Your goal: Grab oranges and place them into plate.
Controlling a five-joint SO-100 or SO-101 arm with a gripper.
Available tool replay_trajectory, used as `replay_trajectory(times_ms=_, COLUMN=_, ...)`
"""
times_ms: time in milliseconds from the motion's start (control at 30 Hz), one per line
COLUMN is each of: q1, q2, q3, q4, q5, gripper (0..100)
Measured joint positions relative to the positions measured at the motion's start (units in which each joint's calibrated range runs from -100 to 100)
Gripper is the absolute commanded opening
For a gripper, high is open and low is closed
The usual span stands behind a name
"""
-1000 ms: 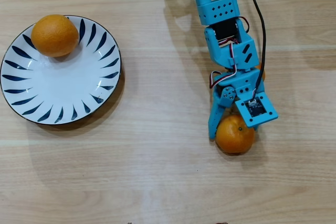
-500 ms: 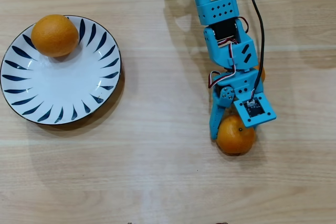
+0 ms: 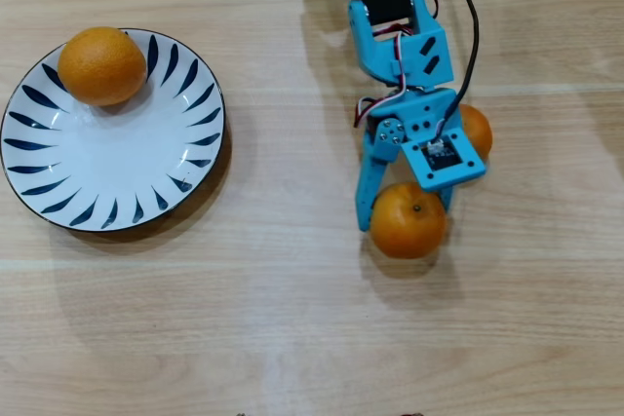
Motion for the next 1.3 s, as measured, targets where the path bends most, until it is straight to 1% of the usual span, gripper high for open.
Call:
replay_trajectory(times_ms=100, q1=2.79, q2=-6.01, q3=3.81, q4=3.36, q5=0.57, gripper=32)
replay_trajectory(times_ms=233, q1=8.27, q2=-15.4, q3=5.31, q4=15.25, q5=4.07, gripper=32)
replay_trajectory(times_ms=367, q1=16.72, q2=-26.49, q3=6.99, q4=27.05, q5=8.03, gripper=32)
replay_trajectory(times_ms=400, q1=21.36, q2=-31.57, q3=9.03, q4=31.01, q5=9.02, gripper=32)
replay_trajectory(times_ms=433, q1=23.39, q2=-32.92, q3=9.47, q4=32.13, q5=9.34, gripper=32)
replay_trajectory(times_ms=533, q1=28.54, q2=-38.85, q3=15.05, q4=34.11, q5=10.64, gripper=32)
replay_trajectory(times_ms=667, q1=34.19, q2=-41.64, q3=23.02, q4=34.19, q5=11.16, gripper=32)
replay_trajectory(times_ms=867, q1=35.71, q2=-42.57, q3=31.7, q4=34.19, q5=11.27, gripper=32)
replay_trajectory(times_ms=1067, q1=36.05, q2=-42.66, q3=33.47, q4=34.19, q5=11.27, gripper=33)
replay_trajectory(times_ms=1133, q1=36.81, q2=-42.66, q3=33.38, q4=34.19, q5=12.1, gripper=37)
replay_trajectory(times_ms=1233, q1=36.39, q2=-42.66, q3=33.38, q4=34.19, q5=12.68, gripper=48)
replay_trajectory(times_ms=1267, q1=36.3, q2=-42.91, q3=33.2, q4=34.11, q5=12.68, gripper=54)
replay_trajectory(times_ms=1300, q1=36.39, q2=-42.91, q3=33.29, q4=34.11, q5=12.78, gripper=56)
